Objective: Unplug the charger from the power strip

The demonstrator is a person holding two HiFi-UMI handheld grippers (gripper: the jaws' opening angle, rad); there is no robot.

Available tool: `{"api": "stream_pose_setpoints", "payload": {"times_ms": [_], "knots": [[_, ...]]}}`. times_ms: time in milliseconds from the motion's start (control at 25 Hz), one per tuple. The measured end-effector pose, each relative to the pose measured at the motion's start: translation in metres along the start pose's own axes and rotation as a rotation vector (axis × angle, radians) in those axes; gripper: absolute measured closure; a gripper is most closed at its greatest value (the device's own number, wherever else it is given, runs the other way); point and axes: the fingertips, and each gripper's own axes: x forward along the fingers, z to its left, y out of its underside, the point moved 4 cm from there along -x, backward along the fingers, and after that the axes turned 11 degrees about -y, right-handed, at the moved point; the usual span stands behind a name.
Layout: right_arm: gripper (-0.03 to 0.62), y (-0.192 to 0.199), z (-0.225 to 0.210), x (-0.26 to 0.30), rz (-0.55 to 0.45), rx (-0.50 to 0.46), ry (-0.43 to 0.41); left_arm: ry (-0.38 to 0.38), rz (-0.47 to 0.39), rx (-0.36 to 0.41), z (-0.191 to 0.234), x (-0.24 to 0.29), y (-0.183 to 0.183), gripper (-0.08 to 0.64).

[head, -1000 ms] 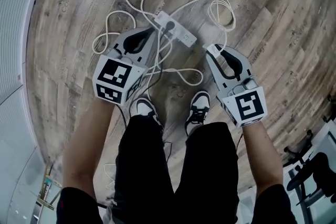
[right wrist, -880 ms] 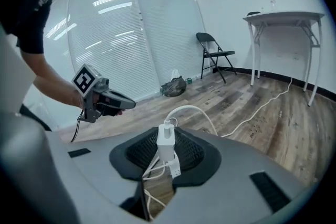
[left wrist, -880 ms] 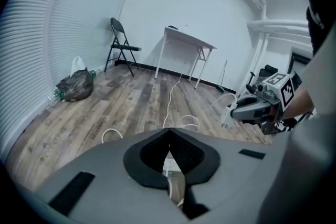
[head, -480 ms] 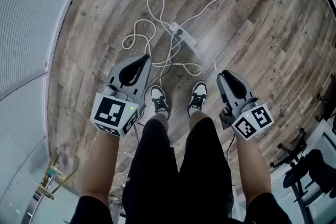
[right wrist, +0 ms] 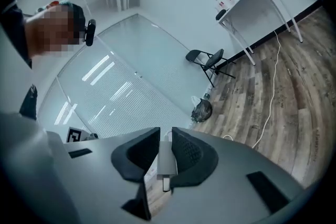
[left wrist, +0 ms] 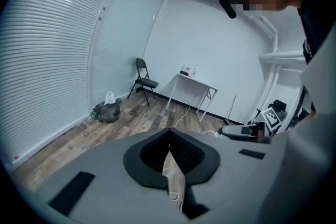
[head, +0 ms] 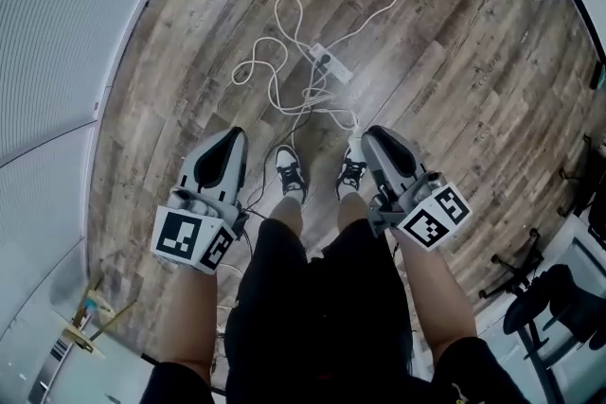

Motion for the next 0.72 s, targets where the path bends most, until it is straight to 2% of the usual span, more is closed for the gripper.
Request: {"api": "stream_pose_setpoints", "payload": {"times_ms": [160, 520, 720], "knots": [[0.511, -0.049, 0.068, 0.004, -0.036, -0.026, -0.008, 0.018, -0.033, 0.014, -0.012, -0.045, -0.051, 0.537], [0.511, -0.151, 0.243, -0.016, -0.118, -0.241, 0.004, 0.142, -0.179, 0.041, -0.037, -0.162, -0.165, 0.537], [0.511, -0.185, 0.316, -0.036, -0.181, -0.332, -0.005, 0.160, -0.255, 0.091, -0.047, -0.222, -0.217, 0.537]]}}
